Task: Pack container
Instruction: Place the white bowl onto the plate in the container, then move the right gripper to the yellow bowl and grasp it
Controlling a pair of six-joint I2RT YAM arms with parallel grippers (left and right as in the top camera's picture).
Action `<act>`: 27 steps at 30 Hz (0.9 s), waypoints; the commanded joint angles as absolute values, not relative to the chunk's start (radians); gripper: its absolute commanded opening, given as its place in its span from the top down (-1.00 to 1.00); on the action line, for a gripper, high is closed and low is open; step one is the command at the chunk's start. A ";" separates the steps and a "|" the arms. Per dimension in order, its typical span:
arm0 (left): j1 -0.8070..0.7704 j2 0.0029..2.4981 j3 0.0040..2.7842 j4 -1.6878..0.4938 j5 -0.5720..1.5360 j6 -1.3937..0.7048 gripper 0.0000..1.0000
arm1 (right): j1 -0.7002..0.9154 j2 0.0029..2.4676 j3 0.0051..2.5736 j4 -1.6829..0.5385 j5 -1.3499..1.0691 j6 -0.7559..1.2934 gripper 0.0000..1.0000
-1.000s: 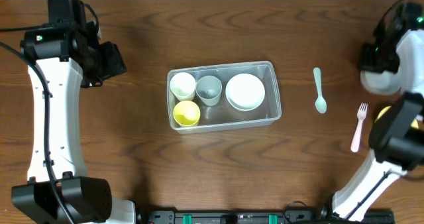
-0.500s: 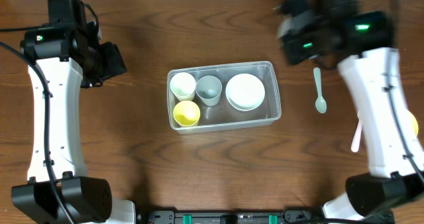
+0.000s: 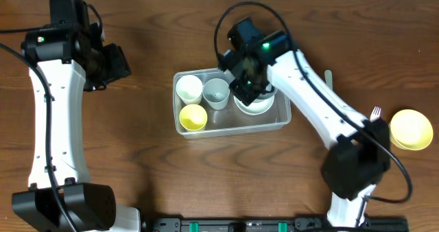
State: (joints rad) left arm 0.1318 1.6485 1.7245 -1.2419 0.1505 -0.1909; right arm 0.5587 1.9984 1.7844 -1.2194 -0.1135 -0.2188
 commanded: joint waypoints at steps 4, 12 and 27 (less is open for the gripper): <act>0.134 1.649 1.718 -1.245 0.146 -0.200 -0.22 | 0.556 2.031 1.783 -1.218 -0.100 -0.204 0.79; 0.134 1.649 1.718 -1.246 0.146 -0.200 -0.22 | 0.551 2.019 1.798 -1.206 0.042 -0.151 -0.11; 0.134 1.649 1.718 -1.247 0.146 -0.196 -0.22 | -0.021 1.628 1.838 -1.229 0.196 0.286 -0.36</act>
